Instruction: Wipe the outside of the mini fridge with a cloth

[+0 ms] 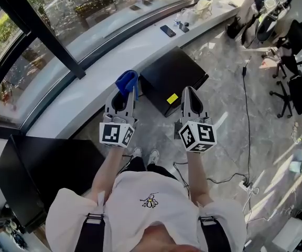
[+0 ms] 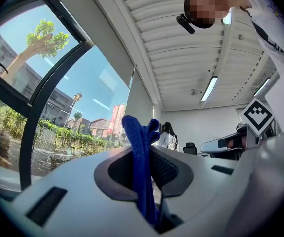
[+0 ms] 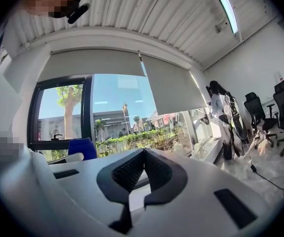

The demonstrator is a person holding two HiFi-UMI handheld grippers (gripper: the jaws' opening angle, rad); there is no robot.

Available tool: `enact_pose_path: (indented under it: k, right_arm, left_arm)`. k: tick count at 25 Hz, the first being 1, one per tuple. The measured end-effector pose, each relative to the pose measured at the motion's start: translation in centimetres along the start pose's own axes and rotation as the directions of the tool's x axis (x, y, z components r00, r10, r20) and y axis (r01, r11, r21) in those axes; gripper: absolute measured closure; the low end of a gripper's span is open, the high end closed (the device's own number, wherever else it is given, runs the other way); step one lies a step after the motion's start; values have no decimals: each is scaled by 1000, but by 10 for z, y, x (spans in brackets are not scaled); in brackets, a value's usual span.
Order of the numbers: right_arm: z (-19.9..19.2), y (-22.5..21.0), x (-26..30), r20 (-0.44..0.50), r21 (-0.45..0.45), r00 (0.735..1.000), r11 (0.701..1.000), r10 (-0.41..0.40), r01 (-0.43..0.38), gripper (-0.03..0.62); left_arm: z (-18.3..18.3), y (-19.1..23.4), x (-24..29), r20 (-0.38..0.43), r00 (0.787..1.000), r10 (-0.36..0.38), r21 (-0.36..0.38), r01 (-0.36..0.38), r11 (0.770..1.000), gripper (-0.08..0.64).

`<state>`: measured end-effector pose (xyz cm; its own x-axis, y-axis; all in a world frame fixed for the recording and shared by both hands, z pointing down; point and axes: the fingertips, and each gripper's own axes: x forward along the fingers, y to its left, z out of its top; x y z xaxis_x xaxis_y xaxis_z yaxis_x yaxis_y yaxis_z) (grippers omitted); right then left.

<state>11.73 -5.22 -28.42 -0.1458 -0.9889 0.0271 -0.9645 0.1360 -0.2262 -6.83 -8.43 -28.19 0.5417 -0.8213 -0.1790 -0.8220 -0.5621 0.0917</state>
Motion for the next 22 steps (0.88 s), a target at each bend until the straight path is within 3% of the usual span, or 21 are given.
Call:
enact_pose_path:
  k: [6, 10, 18, 22]
  right_arm:
    - [-6, 6, 25, -11, -14, 1000, 1000, -4, 4, 580]
    - [-22, 0, 40, -27, -24, 1000, 1000, 7, -8, 580]
    - [-102, -30, 79, 6, -52, 1000, 999, 5, -4, 580]
    - [-166, -45, 85, 48, -22, 999, 1000, 22, -21, 580]
  left_arm:
    - [-6, 19, 18, -9, 1000, -12, 5, 12, 1000, 500]
    - [-29, 25, 30, -25, 1000, -12, -1, 12, 1000, 500]
    - [-130, 43, 39, -42, 999, -12, -19, 12, 1000, 500]
    - [-196, 53, 42, -2, 999, -38, 13, 38, 999, 500]
